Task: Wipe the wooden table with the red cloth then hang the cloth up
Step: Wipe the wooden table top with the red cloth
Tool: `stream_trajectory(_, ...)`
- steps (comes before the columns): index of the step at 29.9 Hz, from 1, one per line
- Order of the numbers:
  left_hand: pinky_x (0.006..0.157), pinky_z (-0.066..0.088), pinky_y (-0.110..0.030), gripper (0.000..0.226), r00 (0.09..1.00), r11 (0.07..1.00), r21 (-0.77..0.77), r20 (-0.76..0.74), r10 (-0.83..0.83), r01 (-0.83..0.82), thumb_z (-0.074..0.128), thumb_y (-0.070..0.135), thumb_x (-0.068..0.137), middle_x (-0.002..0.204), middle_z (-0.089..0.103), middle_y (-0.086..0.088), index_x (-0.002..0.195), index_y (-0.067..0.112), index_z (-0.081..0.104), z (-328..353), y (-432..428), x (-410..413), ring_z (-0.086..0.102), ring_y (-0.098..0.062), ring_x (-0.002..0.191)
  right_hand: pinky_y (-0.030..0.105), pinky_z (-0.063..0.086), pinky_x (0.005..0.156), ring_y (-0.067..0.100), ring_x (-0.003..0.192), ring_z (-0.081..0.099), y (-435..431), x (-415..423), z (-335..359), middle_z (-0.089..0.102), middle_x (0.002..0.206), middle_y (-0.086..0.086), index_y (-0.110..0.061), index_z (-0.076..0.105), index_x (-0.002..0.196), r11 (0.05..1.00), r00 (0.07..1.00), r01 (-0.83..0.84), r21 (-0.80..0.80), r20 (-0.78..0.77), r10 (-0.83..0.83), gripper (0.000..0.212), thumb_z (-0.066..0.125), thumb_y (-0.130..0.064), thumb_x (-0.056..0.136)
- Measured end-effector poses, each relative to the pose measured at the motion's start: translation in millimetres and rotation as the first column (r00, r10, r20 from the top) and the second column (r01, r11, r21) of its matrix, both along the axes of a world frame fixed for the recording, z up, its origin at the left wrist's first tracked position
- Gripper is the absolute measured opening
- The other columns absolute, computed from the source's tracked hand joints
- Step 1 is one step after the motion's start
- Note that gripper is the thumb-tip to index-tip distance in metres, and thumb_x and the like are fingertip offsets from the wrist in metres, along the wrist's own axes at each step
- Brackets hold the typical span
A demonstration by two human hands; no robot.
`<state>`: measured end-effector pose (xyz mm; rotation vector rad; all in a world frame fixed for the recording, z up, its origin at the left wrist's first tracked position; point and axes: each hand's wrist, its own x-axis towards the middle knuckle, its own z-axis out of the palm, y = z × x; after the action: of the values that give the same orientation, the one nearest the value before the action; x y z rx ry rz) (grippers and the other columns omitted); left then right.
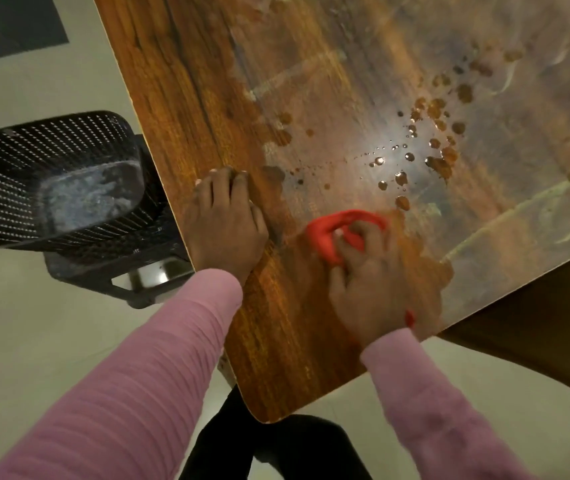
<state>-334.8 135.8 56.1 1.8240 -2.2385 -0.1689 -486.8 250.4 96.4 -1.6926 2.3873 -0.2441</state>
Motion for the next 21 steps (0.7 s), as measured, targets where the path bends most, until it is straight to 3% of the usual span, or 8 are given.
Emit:
stream_trajectory(2,0.110,0.031,-0.046,0.049,1.000,1.000,0.002,-0.009,-0.011,0.011,0.034,0.028,0.088,0.135,0.049,-0.011,0.131,0.012,0.051,0.4,-1.5,0.3,0.041,-0.032,0.127,0.043,0.043,0.093,0.033,0.115,0.044,6.0,24.2,-0.3,0.053,0.131,0.008,-0.015,0.064,0.122,0.996,0.995,-0.093,-0.013,-0.028,0.093,0.045,0.053,-0.027,0.080)
stream_trajectory(6,0.112,0.028,-0.046,0.051,0.998,1.000,0.017,-0.068,-0.013,0.014,0.031,0.028,0.088,0.137,0.048,-0.009,0.131,0.012,0.052,1.6,-2.0,1.6,0.039,-0.031,0.129,0.050,0.033,0.098,0.037,0.126,0.038,8.3,38.4,4.1,0.051,0.136,0.012,-0.017,0.063,0.125,0.999,0.987,-0.039,0.030,-0.154,0.043,0.052,0.043,-0.037,0.081)
stream_trajectory(13,0.104,0.037,-0.047,0.039,0.984,1.000,0.000,-0.175,-0.012,0.012,0.047,0.020,0.086,0.127,0.056,-0.010,0.120,0.010,0.062,3.2,-6.5,4.9,0.048,-0.031,0.120,0.049,0.024,0.097,0.034,0.126,0.039,9.8,43.2,4.4,0.055,0.130,0.009,-0.017,0.062,0.123,0.997,0.964,-0.045,0.056,-0.260,0.058,0.049,0.046,-0.036,0.081)
stream_trajectory(17,0.098,0.034,-0.042,0.036,0.987,1.000,-0.011,-0.160,0.017,-0.019,0.048,0.021,0.085,0.120,0.059,-0.008,0.116,0.013,0.065,7.5,-20.5,6.0,0.052,-0.030,0.111,0.050,0.035,0.094,0.035,0.117,0.047,5.8,35.3,5.3,0.056,0.126,0.013,-0.013,0.063,0.123,0.991,0.970,-0.117,0.068,-0.205,0.129,0.048,0.047,-0.034,0.083)
stream_trajectory(21,0.098,0.033,-0.044,0.037,0.996,1.000,-0.021,-0.088,0.018,-0.020,0.045,0.026,0.084,0.122,0.058,-0.006,0.117,0.017,0.060,8.2,-40.6,5.6,0.051,-0.030,0.113,0.051,0.047,0.082,0.042,0.111,0.052,-1.3,11.2,5.8,0.057,0.125,0.017,-0.011,0.062,0.125,0.993,0.983,-0.098,0.065,-0.152,0.107,0.046,0.061,-0.027,0.082)
